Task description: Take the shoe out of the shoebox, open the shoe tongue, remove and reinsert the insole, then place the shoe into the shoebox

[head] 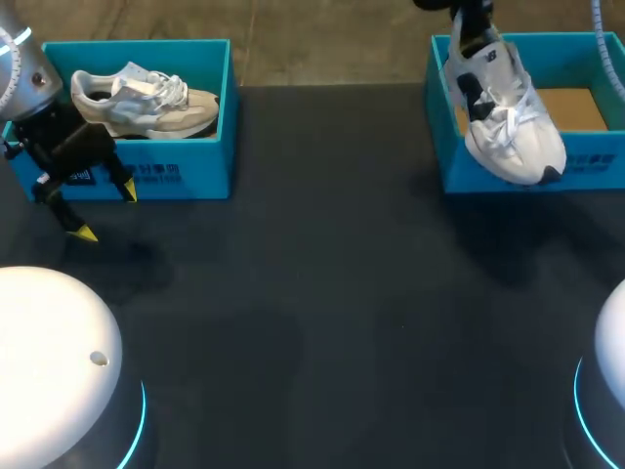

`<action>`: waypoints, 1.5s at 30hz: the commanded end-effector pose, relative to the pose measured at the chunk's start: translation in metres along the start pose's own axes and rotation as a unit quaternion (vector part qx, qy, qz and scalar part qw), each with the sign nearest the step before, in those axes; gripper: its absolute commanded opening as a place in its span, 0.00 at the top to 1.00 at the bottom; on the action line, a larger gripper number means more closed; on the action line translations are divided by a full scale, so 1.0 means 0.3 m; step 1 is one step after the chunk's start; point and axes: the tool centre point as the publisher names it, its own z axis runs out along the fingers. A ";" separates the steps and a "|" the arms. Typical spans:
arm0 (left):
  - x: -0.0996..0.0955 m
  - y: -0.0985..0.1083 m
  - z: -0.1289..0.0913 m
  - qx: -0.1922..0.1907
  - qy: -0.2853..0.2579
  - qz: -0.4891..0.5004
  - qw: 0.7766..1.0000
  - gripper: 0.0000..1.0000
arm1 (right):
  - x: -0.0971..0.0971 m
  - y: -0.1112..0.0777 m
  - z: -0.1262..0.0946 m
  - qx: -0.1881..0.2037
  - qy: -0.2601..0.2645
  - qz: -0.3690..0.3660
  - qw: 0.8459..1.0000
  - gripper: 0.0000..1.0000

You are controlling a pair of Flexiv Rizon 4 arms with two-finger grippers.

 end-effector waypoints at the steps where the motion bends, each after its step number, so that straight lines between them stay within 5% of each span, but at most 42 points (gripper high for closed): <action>1: 0.001 -0.002 0.001 -0.002 0.000 0.000 1.000 0.00 | -0.079 -0.103 0.040 -0.020 0.000 0.001 1.000 1.00; 9: 0.001 -0.002 0.001 -0.002 0.000 0.000 1.000 0.00 | -0.180 -0.271 0.099 -0.056 -0.027 -0.022 0.998 1.00; 18: 0.001 -0.002 0.001 -0.002 0.000 0.000 1.000 0.00 | -0.224 -0.359 0.167 -0.038 0.001 -0.037 0.999 1.00; 29: 0.001 -0.002 0.001 -0.002 0.000 0.000 1.000 0.00 | -0.195 -0.522 0.217 -0.017 0.020 0.085 0.996 1.00; 40: 0.001 -0.002 0.001 -0.002 0.000 0.000 1.000 0.00 | -0.058 -0.646 0.211 0.016 -0.004 0.336 0.942 1.00; 45: 0.001 -0.002 0.001 -0.002 0.000 0.000 1.000 0.00 | -0.015 -0.672 0.223 0.030 0.007 0.431 0.902 1.00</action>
